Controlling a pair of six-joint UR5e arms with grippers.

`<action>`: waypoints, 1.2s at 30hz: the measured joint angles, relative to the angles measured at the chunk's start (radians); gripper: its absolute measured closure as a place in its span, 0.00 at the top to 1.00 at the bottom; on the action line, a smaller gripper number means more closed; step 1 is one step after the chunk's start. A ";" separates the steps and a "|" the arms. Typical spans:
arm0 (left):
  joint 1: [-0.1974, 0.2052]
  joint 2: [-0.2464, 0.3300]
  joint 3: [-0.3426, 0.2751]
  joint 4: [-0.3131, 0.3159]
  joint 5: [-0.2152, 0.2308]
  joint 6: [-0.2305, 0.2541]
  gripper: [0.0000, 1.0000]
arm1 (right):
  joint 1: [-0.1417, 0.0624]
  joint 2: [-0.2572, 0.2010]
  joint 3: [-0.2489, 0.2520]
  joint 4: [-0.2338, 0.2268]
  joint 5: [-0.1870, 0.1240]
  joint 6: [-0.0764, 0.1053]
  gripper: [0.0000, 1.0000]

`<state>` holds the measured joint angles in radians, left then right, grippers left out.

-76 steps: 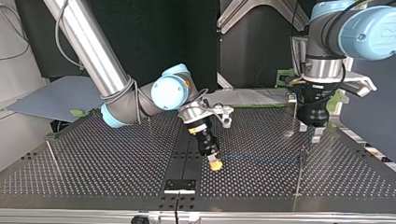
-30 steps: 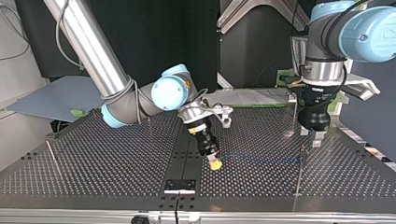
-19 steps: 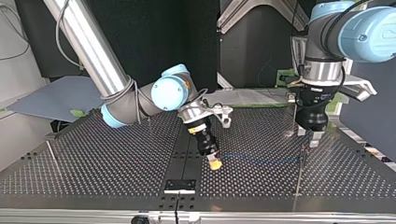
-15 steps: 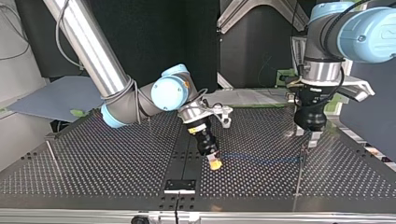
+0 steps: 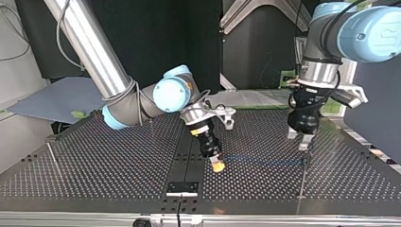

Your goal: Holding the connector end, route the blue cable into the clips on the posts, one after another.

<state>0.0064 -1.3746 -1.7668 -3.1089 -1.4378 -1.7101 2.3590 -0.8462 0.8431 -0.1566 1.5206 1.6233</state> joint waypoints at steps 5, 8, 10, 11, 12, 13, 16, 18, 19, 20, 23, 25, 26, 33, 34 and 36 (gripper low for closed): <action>-0.008 -0.005 0.003 0.000 0.014 0.003 1.00 | 0.000 0.000 0.000 0.000 0.000 0.000 0.00; -0.023 -0.019 0.016 -0.011 0.006 0.018 1.00 | 0.000 0.000 0.000 0.000 0.000 0.000 0.00; -0.036 -0.034 0.031 -0.025 -0.003 0.033 1.00 | 0.000 0.000 0.000 0.001 0.000 0.000 0.00; -0.041 -0.042 0.039 -0.030 -0.006 0.040 1.00 | 0.000 0.000 0.000 0.001 0.000 0.000 0.00; -0.048 -0.051 0.048 -0.034 -0.010 0.049 1.00 | 0.000 0.000 0.000 0.001 0.000 0.000 0.00; -0.052 -0.058 0.055 -0.036 -0.013 0.056 1.00 | 0.000 0.000 0.000 0.001 0.000 0.000 0.00; -0.065 -0.078 0.079 -0.039 -0.029 0.079 1.00 | 0.000 0.000 0.000 0.001 0.000 0.000 0.00; -0.072 -0.084 0.095 -0.039 -0.039 0.089 1.00 | 0.000 0.000 0.000 0.000 0.000 0.000 0.00; -0.074 -0.086 0.102 -0.039 -0.045 0.092 1.00 | 0.000 0.000 0.000 0.001 0.000 0.000 0.00; -0.078 -0.091 0.110 -0.039 -0.053 0.096 1.00 | 0.000 0.000 0.000 0.001 0.000 0.000 0.00; -0.086 -0.112 0.126 -0.039 -0.072 0.107 1.00 | 0.000 0.000 0.000 0.001 0.000 0.000 0.00; -0.090 -0.128 0.134 -0.039 -0.081 0.112 1.00 | 0.000 0.000 0.000 0.001 0.000 0.000 0.00; -0.093 -0.140 0.138 -0.039 -0.087 0.116 1.00 | 0.000 0.000 0.000 0.001 0.000 0.000 0.00; -0.108 -0.172 0.159 -0.032 -0.108 0.118 1.00 | 0.000 0.000 0.000 0.000 0.000 0.000 0.00; -0.109 -0.176 0.162 -0.030 -0.111 0.117 1.00 | 0.000 0.000 0.000 0.000 0.000 0.000 0.00; -0.114 -0.187 0.174 -0.028 -0.117 0.116 1.00 | 0.000 0.000 0.000 -0.001 0.000 0.000 0.00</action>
<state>-0.1073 -1.5619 -1.5930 -3.1367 -1.5552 -1.5945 2.3586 -0.8460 0.8431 -0.1572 1.5204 1.6233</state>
